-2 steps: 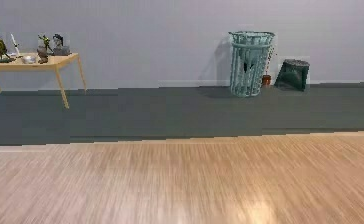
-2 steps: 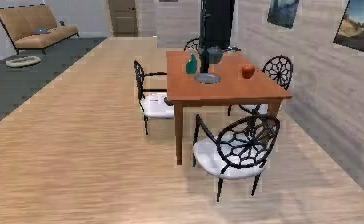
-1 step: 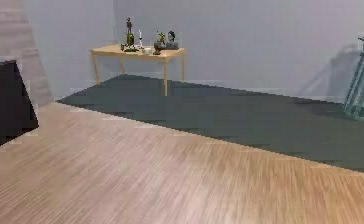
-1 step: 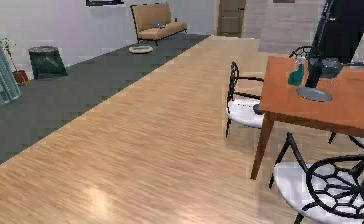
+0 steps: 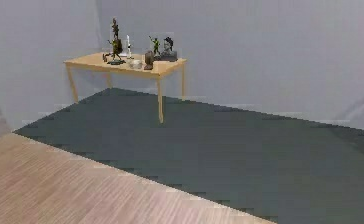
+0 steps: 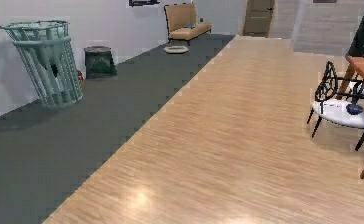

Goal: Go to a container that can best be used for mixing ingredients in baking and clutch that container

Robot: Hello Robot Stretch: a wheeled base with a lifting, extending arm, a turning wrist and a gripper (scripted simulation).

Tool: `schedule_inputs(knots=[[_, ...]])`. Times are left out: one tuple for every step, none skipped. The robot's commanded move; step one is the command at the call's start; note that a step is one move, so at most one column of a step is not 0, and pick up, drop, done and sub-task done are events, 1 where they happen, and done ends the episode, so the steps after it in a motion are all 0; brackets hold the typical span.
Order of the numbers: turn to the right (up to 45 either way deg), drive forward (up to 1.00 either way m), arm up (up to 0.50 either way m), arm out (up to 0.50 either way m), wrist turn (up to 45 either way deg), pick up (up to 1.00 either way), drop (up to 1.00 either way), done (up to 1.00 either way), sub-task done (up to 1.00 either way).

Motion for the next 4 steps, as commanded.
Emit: schedule_inputs(knots=[[0.0,1.00,0.00,0.00,0.0,0.00,0.00,0.00,0.00],[-3.0,0.00,0.00,0.00,0.0,0.00,0.00,0.00,0.00],[0.0,0.95,0.00,0.00,0.0,0.00,0.00,0.00,0.00],[-45.0,0.00,0.00,0.00,0.0,0.00,0.00,0.00,0.00]])
